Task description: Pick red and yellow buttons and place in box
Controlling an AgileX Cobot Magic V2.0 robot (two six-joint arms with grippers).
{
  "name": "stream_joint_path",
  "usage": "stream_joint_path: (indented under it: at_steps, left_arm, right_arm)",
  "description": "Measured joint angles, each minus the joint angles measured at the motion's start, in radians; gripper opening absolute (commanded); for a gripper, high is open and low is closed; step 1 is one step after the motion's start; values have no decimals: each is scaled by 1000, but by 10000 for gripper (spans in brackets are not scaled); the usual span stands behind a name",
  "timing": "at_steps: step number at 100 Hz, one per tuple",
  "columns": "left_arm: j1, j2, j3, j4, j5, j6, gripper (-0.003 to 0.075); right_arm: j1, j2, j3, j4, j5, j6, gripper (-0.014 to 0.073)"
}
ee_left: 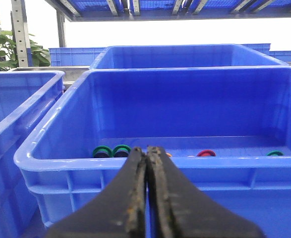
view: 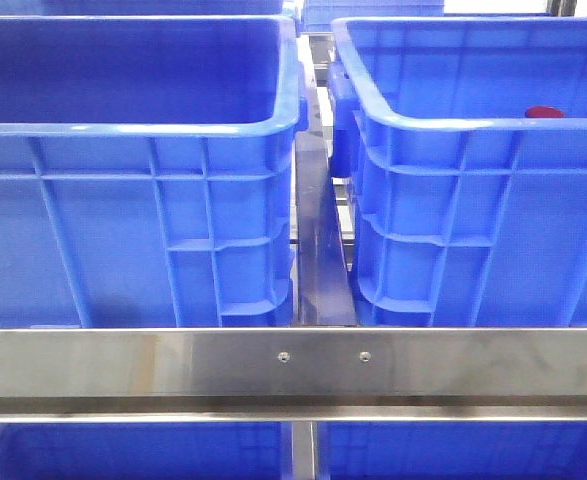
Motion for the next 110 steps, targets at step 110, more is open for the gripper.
stream_joint_path:
  at_steps: [110]
  left_arm:
    - [0, 0, 0, 0, 0, 2, -19]
  right_arm:
    - [53, -17, -21, -1352, 83, 1357, -68]
